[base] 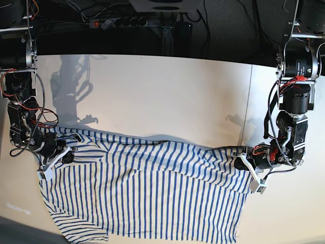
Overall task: Fold the T-shirt properly
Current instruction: 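Lower the held shoulder edge onto the shirt body with both grippers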
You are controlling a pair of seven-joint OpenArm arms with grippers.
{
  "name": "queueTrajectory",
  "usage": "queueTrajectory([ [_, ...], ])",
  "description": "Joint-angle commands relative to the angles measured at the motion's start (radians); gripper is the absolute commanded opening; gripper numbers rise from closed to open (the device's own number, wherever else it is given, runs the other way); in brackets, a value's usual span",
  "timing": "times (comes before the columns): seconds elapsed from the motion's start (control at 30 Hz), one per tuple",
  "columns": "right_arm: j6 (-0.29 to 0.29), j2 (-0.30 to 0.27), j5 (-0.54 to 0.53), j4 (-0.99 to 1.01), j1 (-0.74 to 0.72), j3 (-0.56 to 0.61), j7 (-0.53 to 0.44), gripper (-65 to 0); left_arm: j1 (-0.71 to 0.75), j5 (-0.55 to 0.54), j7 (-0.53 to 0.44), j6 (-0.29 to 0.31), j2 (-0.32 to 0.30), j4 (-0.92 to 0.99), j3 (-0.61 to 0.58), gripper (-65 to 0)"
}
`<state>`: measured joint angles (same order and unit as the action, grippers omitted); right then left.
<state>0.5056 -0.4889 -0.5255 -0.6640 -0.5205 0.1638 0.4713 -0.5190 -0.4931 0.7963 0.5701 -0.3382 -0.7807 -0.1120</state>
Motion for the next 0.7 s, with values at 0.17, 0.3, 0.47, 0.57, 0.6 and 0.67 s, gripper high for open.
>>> queueTrajectory([
  [0.17,0.074,-0.033,-0.071,-0.085,0.072,-0.026,0.196,-65.0,-0.008,-0.155,0.265,0.063,-0.014,-0.004,-0.001,-65.0],
  [0.3,0.075,-0.061,-0.093,-0.203,0.177,-0.103,0.23,-65.0,-0.002,-0.211,0.362,0.074,-0.014,-0.004,-0.001,-65.0],
  [0.47,0.075,-0.096,-0.116,-0.352,0.328,-0.217,0.248,-65.0,0.019,-0.24,0.439,0.074,-0.023,-0.004,-0.001,-65.0],
  [0.57,0.075,-0.119,-0.126,-0.425,0.412,-0.268,0.248,-65.0,0.045,-0.309,0.496,0.079,-0.041,-0.004,-0.001,-65.0],
  [0.6,0.075,-0.124,-0.134,-0.445,0.438,-0.283,0.248,-65.0,0.058,-0.345,0.521,0.079,-0.046,-0.004,-0.001,-65.0],
  [0.67,0.075,-0.134,-0.151,-0.481,0.485,-0.305,0.248,-65.0,0.089,-0.405,0.578,0.082,-0.048,-0.004,-0.001,-65.0],
])
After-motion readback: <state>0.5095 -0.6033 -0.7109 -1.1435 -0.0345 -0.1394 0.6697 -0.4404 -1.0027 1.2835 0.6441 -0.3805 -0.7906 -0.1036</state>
